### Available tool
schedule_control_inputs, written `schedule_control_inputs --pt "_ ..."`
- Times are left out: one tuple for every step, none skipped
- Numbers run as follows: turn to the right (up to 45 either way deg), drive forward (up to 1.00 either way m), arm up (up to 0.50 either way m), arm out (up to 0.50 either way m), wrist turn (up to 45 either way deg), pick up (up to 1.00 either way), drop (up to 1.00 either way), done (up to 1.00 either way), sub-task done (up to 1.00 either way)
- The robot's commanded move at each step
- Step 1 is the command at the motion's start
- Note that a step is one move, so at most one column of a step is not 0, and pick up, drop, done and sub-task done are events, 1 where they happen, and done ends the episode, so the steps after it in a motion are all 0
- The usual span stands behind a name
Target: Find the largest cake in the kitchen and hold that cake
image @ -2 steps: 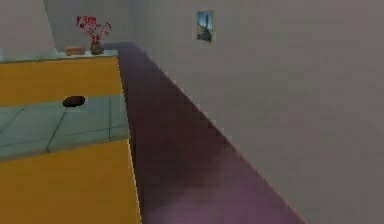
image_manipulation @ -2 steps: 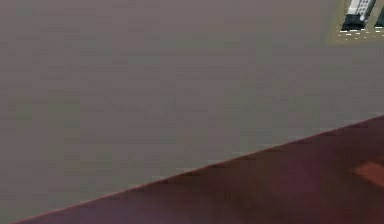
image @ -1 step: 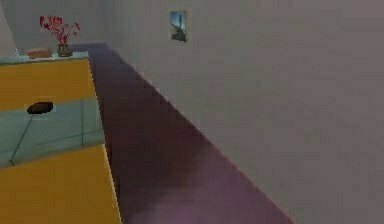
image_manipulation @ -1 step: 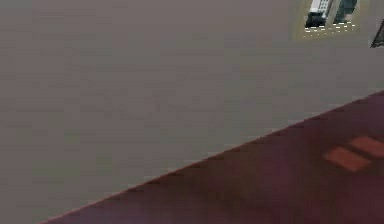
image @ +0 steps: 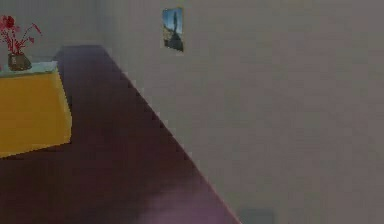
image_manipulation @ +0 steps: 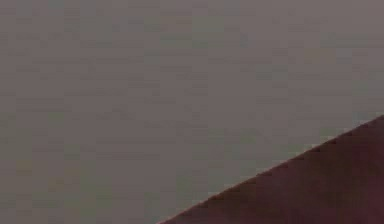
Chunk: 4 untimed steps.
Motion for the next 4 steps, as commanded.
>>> schedule_control_inputs --pt "-24.0 0.00 0.00 0.00 0.0 0.00 0.00 0.00 0.00" --pt "0.0 0.95 0.00 0.00 0.0 0.00 0.00 0.00 0.00" --pt "-45.0 0.00 0.00 0.00 0.0 0.00 0.00 0.00 0.00" --pt "-3.0 0.00 0.00 0.00 0.0 0.00 0.00 0.00 0.00"
